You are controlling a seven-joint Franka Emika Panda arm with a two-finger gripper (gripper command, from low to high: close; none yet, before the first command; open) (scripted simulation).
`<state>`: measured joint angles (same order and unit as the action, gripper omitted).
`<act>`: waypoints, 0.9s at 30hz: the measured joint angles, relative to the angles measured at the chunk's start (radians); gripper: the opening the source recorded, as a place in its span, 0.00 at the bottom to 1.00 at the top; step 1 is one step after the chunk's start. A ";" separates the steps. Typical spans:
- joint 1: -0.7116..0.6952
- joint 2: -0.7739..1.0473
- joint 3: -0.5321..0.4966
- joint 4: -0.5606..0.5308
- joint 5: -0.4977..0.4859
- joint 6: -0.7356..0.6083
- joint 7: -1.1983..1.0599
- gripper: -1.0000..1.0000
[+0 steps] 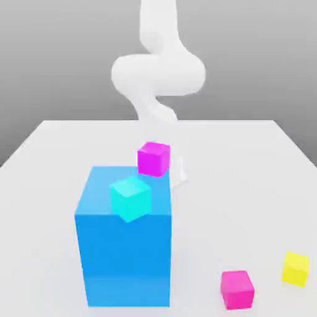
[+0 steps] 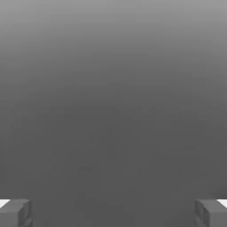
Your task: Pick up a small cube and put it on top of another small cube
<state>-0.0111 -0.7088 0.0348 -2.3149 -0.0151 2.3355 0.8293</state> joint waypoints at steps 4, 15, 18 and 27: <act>-0.016 0.151 0.057 -0.025 -0.028 0.059 0.051 0.50; -0.023 0.550 0.176 -0.089 -0.124 0.213 0.200 0.50; -0.006 0.659 0.192 -0.107 -0.147 0.255 0.239 0.50; 0.058 0.976 0.212 -0.152 -0.162 0.397 0.312 0.50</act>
<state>0.0472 0.2675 0.2471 -2.4671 -0.1770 2.7327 1.1412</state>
